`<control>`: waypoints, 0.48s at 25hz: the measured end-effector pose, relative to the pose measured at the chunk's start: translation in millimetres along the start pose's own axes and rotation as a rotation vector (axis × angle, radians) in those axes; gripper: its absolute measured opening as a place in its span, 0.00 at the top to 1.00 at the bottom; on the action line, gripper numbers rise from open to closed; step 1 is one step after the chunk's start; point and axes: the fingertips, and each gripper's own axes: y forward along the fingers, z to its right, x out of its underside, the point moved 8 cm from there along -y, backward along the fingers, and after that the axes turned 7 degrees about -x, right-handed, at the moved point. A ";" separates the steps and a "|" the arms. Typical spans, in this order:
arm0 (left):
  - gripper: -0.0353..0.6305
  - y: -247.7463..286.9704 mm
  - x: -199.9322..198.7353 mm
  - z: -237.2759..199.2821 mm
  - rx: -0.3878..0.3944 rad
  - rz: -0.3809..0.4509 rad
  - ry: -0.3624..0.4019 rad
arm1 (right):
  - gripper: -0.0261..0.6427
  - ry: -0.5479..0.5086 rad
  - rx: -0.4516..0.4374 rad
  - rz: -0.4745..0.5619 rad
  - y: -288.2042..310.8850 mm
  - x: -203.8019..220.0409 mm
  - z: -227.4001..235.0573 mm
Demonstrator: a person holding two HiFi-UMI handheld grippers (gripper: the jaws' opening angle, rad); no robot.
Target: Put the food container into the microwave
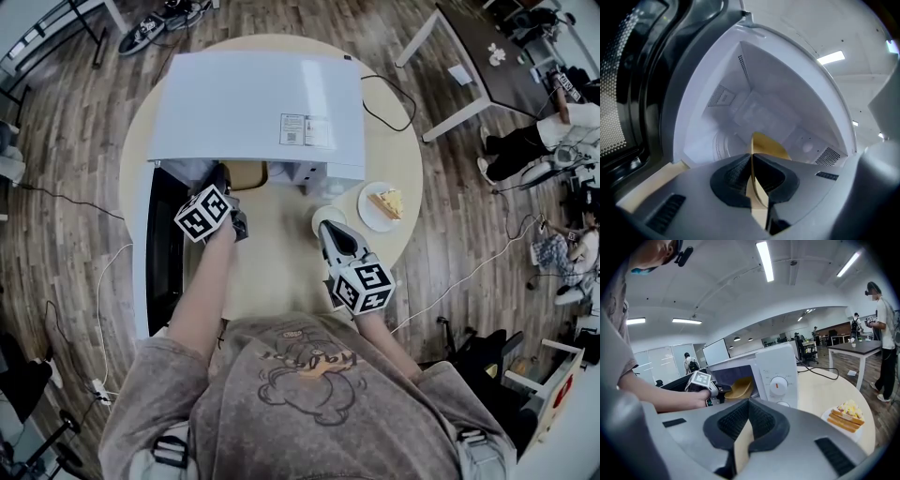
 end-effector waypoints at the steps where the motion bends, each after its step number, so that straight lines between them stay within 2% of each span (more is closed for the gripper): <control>1: 0.88 1.8 -0.3 -0.1 -0.005 -0.002 0.001 | 0.96 0.001 0.000 0.000 0.4 -0.3 0.5; 12: 0.88 11.3 -3.7 1.4 0.014 -0.008 -0.029 | 0.96 0.014 0.000 -0.011 3.3 2.9 6.2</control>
